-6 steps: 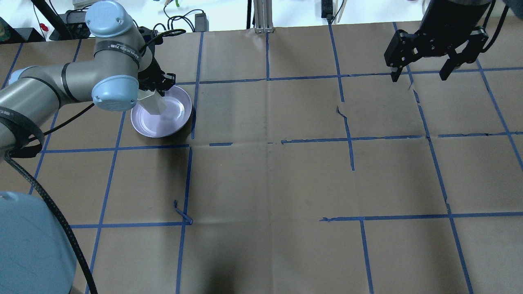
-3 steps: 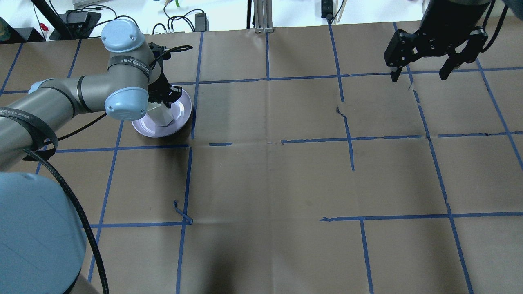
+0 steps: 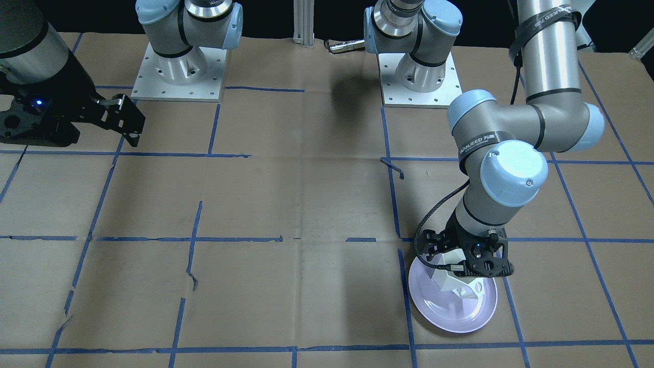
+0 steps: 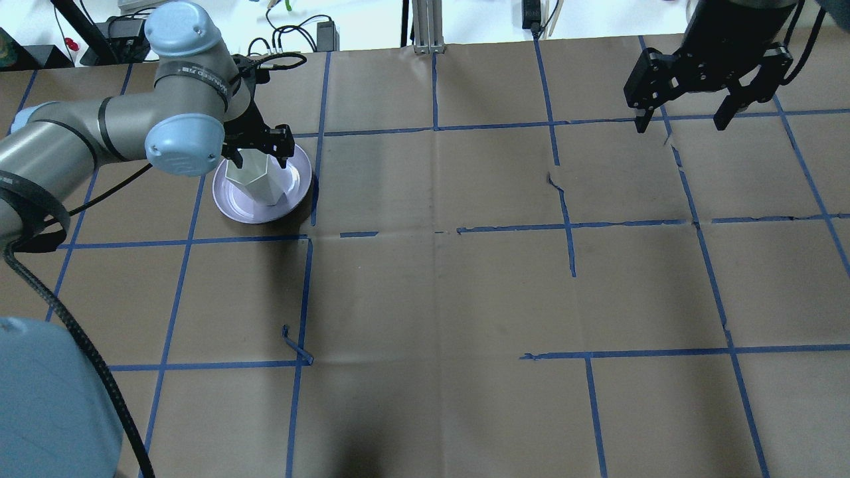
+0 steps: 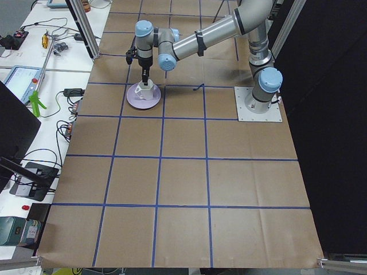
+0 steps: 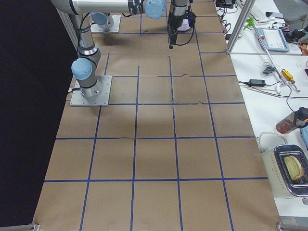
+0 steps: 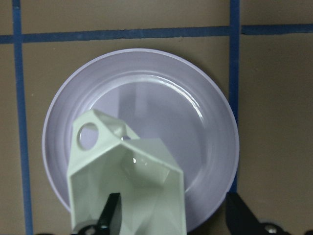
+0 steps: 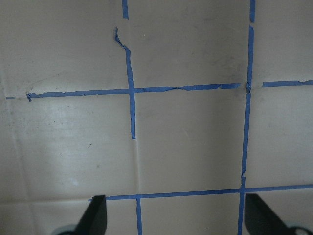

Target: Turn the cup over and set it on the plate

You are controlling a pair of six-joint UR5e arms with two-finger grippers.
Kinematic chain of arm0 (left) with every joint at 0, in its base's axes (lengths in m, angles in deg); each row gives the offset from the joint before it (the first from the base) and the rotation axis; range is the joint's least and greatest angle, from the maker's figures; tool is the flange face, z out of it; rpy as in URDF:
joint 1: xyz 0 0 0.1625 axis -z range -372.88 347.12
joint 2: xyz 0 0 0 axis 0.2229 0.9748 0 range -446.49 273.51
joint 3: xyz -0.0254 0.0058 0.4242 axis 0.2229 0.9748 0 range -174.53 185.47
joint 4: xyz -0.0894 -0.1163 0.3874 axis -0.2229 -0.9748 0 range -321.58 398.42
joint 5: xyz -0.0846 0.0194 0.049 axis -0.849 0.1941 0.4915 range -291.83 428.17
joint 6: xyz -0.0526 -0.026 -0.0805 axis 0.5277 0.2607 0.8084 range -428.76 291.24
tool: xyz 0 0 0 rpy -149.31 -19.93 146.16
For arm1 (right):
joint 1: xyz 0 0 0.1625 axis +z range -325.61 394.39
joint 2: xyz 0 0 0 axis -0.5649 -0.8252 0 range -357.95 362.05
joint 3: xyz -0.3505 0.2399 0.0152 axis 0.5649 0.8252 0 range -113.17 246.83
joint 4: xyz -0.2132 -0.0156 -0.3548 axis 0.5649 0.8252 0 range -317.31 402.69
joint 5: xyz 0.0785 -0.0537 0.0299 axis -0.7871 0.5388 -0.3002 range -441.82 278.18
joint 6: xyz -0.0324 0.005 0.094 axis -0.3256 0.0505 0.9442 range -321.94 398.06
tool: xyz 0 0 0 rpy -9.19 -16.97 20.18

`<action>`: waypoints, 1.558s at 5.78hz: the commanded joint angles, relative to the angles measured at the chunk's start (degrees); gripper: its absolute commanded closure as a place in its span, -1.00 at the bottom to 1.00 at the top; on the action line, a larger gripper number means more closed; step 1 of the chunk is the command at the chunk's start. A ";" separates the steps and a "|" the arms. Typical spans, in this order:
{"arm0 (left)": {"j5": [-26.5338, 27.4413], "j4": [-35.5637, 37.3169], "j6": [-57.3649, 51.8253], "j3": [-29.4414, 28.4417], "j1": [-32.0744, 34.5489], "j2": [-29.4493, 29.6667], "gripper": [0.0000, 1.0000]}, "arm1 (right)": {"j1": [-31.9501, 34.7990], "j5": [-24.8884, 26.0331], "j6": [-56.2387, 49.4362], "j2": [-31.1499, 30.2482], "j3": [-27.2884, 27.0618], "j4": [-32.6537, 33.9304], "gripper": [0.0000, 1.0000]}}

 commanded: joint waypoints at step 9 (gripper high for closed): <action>-4.12 -34.13 8.79 -7.50 5.65 -16.80 -0.99 | 0.00 0.00 0.00 0.00 0.00 0.00 -1.00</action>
